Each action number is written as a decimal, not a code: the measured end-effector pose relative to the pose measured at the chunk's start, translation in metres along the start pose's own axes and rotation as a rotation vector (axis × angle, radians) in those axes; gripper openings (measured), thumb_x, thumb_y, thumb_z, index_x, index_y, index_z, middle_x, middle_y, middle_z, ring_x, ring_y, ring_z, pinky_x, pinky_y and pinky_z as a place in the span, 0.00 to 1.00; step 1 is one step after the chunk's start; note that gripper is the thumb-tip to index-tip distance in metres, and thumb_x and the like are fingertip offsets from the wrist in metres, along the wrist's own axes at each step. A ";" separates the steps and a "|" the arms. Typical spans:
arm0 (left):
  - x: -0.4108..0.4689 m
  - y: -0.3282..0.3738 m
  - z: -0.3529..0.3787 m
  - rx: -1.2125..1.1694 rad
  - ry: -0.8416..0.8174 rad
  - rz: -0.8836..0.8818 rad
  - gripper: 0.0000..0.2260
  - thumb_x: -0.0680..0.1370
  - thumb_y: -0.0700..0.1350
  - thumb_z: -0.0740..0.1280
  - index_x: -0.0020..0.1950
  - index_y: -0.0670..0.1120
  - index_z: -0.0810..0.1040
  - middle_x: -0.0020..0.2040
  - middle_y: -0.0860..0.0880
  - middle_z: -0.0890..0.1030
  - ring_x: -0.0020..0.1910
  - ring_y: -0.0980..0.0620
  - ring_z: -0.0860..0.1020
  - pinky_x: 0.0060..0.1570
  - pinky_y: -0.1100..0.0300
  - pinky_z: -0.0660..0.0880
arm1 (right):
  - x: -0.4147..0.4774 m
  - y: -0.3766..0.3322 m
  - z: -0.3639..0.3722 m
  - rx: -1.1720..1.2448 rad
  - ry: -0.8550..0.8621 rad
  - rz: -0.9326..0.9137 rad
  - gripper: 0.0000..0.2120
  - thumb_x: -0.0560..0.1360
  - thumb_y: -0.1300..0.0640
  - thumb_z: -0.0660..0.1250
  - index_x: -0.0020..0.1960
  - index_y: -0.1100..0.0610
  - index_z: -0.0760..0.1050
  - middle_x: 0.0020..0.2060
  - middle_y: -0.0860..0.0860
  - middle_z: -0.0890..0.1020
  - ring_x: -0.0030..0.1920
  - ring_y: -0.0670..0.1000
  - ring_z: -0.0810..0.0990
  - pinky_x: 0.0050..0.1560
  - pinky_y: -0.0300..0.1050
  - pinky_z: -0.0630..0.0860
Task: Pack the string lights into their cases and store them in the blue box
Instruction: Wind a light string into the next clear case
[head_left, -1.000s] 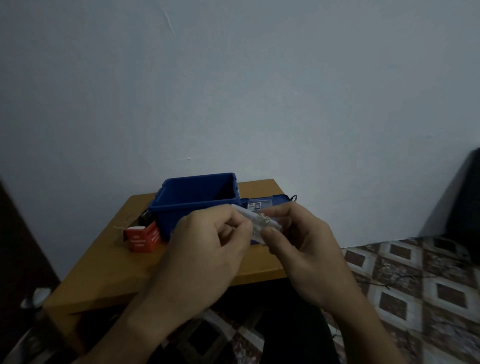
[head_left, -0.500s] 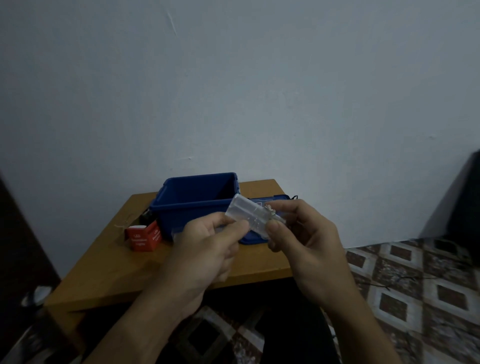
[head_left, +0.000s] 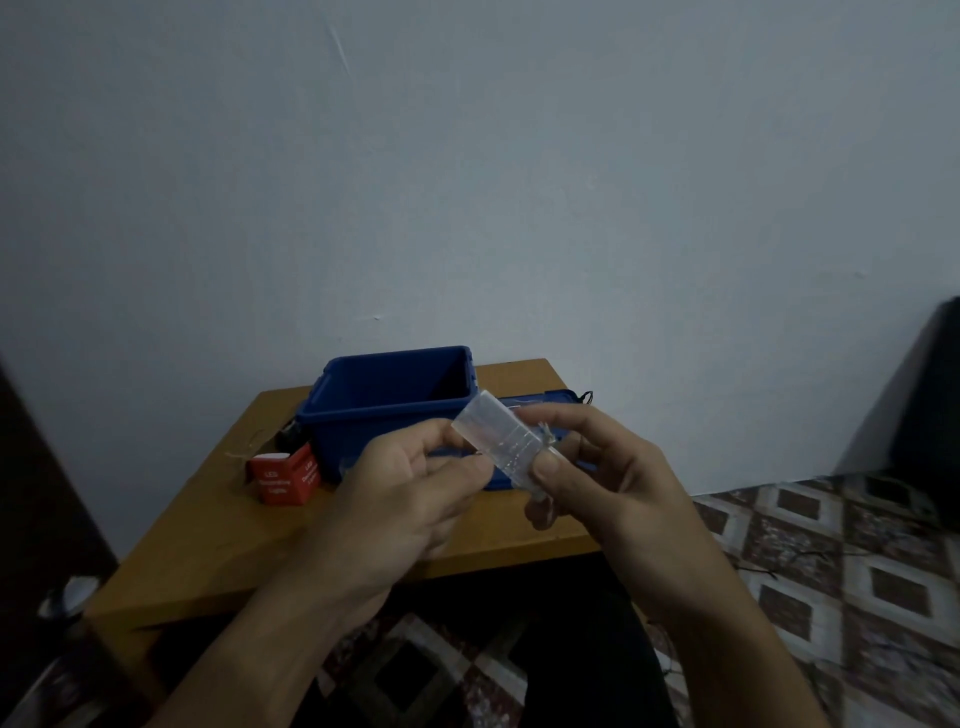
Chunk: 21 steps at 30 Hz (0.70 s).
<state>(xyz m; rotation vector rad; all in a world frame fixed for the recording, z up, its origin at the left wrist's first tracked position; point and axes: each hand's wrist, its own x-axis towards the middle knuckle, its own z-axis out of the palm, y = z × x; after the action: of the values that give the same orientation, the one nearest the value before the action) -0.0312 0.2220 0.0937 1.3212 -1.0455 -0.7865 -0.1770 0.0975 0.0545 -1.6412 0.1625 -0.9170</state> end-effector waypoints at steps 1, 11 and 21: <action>0.000 0.000 0.000 -0.005 -0.001 -0.003 0.08 0.79 0.40 0.67 0.58 0.44 0.80 0.26 0.50 0.65 0.21 0.57 0.59 0.21 0.65 0.56 | 0.000 0.000 0.000 0.002 0.003 0.007 0.12 0.78 0.53 0.69 0.61 0.48 0.80 0.38 0.53 0.80 0.39 0.55 0.82 0.46 0.50 0.79; 0.000 0.000 -0.002 -0.035 -0.038 -0.026 0.09 0.79 0.39 0.66 0.59 0.43 0.80 0.26 0.50 0.64 0.21 0.56 0.57 0.21 0.64 0.55 | 0.001 0.000 0.002 0.051 0.015 0.032 0.10 0.76 0.54 0.69 0.57 0.52 0.80 0.38 0.56 0.80 0.38 0.56 0.81 0.44 0.46 0.78; 0.002 -0.002 -0.002 -0.058 -0.048 -0.034 0.10 0.79 0.39 0.66 0.60 0.47 0.80 0.27 0.49 0.64 0.22 0.55 0.57 0.20 0.65 0.56 | 0.001 -0.002 0.003 0.072 0.061 0.022 0.10 0.78 0.58 0.68 0.58 0.54 0.81 0.38 0.54 0.80 0.37 0.55 0.80 0.43 0.46 0.78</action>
<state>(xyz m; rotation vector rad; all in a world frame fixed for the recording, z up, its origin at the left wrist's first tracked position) -0.0289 0.2205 0.0924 1.2792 -1.0324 -0.8715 -0.1749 0.1000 0.0567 -1.5431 0.1875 -0.9461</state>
